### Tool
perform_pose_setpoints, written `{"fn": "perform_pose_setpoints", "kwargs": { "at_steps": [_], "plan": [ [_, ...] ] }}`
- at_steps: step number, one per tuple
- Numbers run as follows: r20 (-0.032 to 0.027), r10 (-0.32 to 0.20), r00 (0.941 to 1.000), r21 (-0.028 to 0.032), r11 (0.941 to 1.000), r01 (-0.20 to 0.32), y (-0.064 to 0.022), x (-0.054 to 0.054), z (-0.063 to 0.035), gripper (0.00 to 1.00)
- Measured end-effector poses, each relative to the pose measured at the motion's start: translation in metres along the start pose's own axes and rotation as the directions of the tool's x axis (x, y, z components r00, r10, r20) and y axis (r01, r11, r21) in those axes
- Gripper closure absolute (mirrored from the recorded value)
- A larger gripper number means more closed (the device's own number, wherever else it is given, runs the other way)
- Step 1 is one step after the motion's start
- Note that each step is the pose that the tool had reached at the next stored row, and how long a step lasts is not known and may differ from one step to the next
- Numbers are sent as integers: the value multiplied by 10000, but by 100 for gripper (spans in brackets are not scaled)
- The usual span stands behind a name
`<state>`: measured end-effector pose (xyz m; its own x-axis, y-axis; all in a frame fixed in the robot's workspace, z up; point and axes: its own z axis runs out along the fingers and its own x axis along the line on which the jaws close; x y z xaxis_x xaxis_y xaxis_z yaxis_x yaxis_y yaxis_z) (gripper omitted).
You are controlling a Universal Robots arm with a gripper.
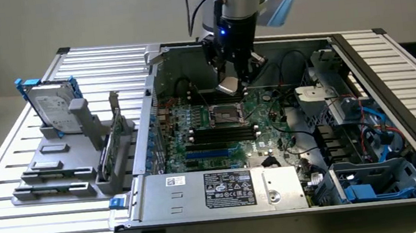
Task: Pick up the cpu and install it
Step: 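Place the cpu into insertion slot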
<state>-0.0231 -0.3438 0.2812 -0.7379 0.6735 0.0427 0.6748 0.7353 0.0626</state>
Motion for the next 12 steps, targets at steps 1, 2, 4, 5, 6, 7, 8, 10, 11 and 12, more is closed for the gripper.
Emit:
{"fn": "perform_pose_setpoints", "kwargs": {
  "at_steps": [1,2,4,5,6,7,8,10,11,12],
  "plan": [
    [11,180,9998,-7,9998,-180,0,0,3,45],
    [22,359,9994,-16,9994,-359,0,0,6,45],
    [43,717,9974,-33,9974,-717,-1,-1,13,45],
    [55,912,9958,-42,9958,-912,-1,-1,16,45],
    [65,1091,9940,-51,9940,-1091,-1,-1,19,45],
    [76,1268,9919,-59,9919,-1268,-2,-1,23,45],
    [86,1452,9894,-69,9894,-1451,-2,-1,26,45],
    [106,1800,9836,-88,9836,-1799,-2,-1,34,45],
    [115,1976,9802,-98,9803,-1975,-2,-2,38,45],
    [129,2231,9747,-112,9748,-2230,-3,-2,48,45]
  ]
}}
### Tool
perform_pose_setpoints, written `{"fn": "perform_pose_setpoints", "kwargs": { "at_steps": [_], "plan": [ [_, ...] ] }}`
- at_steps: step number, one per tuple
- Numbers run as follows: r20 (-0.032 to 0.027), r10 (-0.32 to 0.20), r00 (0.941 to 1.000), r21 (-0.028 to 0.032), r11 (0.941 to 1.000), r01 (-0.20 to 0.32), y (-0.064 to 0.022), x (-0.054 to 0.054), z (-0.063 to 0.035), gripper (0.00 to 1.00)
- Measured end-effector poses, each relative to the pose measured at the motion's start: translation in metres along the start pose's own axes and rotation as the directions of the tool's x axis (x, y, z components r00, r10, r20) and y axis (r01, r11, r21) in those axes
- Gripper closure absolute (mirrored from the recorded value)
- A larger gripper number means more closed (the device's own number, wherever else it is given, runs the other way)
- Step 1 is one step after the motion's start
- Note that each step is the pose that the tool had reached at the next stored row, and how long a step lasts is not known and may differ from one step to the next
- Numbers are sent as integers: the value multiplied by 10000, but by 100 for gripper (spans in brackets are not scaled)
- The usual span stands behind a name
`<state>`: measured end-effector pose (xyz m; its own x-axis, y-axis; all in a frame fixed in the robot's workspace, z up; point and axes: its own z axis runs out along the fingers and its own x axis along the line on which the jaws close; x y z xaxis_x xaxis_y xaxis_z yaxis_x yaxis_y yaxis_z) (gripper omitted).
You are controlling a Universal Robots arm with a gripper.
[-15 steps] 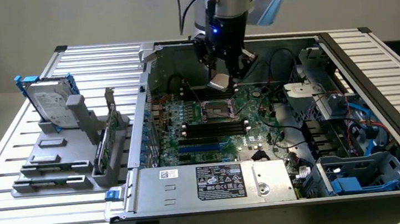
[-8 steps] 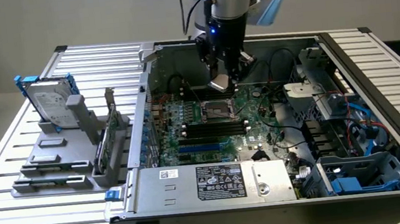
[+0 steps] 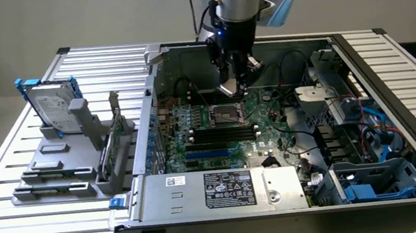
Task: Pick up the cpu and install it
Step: 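Place the cpu into insertion slot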
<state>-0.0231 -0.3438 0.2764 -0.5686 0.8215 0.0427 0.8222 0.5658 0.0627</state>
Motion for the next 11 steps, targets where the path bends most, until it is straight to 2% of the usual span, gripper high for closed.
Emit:
{"fn": "perform_pose_setpoints", "kwargs": {
  "at_steps": [3,6,9,11],
  "plan": [
    [33,538,9985,-24,9985,-538,-2,-1,35,45],
    [66,1091,9940,-50,9940,-1091,-5,-3,79,45],
    [96,1618,9868,-78,9868,-1617,-7,-5,121,45],
    [117,1988,9800,-97,9800,-1986,-9,-6,149,45]
  ]
}}
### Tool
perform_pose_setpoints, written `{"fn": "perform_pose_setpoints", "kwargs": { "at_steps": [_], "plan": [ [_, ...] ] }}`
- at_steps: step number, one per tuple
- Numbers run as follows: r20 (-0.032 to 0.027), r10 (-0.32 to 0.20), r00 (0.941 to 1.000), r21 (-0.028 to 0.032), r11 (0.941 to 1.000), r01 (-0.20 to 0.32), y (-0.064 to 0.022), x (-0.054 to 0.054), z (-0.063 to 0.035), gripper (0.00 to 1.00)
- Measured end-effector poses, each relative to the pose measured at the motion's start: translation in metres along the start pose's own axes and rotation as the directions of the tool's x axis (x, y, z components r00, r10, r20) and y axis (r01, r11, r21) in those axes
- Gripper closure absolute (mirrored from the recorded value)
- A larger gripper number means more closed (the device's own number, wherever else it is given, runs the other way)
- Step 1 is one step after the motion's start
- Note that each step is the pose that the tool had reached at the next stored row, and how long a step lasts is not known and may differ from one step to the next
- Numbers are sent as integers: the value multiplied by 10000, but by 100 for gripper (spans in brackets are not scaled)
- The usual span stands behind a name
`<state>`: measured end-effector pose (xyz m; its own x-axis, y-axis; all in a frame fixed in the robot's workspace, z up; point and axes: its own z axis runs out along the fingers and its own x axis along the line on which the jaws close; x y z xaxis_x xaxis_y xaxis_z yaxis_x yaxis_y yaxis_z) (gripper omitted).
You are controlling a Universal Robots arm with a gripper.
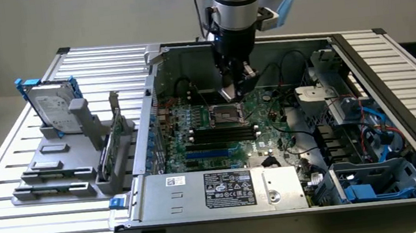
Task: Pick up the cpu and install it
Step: 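Place the cpu into insertion slot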
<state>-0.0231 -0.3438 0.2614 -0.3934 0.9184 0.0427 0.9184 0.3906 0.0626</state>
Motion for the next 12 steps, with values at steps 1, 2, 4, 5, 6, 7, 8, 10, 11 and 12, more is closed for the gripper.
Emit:
{"fn": "perform_pose_setpoints", "kwargs": {
  "at_steps": [1,2,4,5,6,7,8,10,11,12],
  "plan": [
    [11,178,9998,-8,9998,-178,-1,-1,12,45],
    [22,358,9994,-14,9994,-358,-2,-1,23,45],
    [30,642,9979,0,9979,-642,-2,-1,30,45],
    [30,756,9971,16,9971,-756,-2,-1,32,45],
    [28,864,9963,36,9962,-865,-2,-1,33,45],
    [25,971,9953,54,9953,-971,-3,-1,35,45],
    [23,1085,9941,75,9941,-1085,-3,-1,36,45],
    [23,1308,9914,110,9913,-1309,-3,-2,38,45],
    [24,1422,9898,124,9898,-1422,-3,-2,40,45],
    [25,1546,9880,133,9879,-1546,-3,-2,43,45]
  ]
}}
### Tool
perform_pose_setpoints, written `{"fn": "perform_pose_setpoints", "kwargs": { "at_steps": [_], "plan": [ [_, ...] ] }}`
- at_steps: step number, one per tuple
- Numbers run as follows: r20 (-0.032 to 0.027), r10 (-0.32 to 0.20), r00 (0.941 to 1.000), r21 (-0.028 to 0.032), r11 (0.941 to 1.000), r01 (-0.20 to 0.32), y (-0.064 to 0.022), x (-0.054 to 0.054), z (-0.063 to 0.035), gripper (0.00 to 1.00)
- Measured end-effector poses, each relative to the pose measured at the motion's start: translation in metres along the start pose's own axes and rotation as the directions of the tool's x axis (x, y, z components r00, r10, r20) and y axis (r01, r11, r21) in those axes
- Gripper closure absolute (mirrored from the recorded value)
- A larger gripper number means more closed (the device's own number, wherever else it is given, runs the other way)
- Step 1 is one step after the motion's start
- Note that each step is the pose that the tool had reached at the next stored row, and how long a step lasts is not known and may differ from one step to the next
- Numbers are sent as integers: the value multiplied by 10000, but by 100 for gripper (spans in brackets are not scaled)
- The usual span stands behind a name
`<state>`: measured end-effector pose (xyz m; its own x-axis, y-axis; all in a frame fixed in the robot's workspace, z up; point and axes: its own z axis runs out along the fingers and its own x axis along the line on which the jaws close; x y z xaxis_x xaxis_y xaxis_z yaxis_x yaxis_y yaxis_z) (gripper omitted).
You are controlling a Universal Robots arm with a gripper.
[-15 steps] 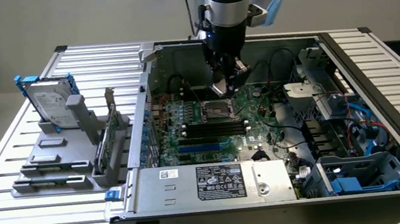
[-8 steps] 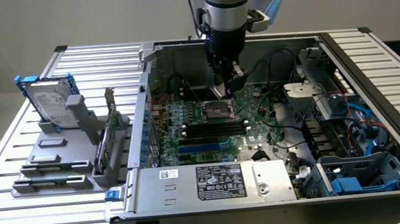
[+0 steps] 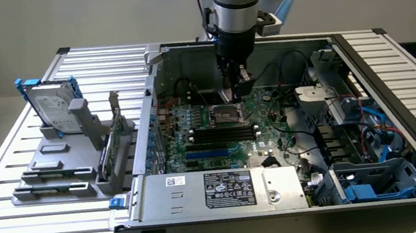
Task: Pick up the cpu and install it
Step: 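Place the cpu into insertion slot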
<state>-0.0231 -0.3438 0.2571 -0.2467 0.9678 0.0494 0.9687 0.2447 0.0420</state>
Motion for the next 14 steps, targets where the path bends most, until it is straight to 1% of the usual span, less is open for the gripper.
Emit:
{"fn": "perform_pose_setpoints", "kwargs": {
  "at_steps": [3,6,9,11,14],
  "plan": [
    [9,415,9991,16,9991,-415,-1,-1,13,45],
    [29,955,9954,-7,9954,-955,-2,-3,55,45],
    [49,1489,9888,-36,9889,-1488,-4,-6,106,45],
    [60,1838,9829,-55,9830,-1838,-5,-7,133,45],
    [72,2235,9747,-41,9747,-2235,-6,-7,151,45]
  ]
}}
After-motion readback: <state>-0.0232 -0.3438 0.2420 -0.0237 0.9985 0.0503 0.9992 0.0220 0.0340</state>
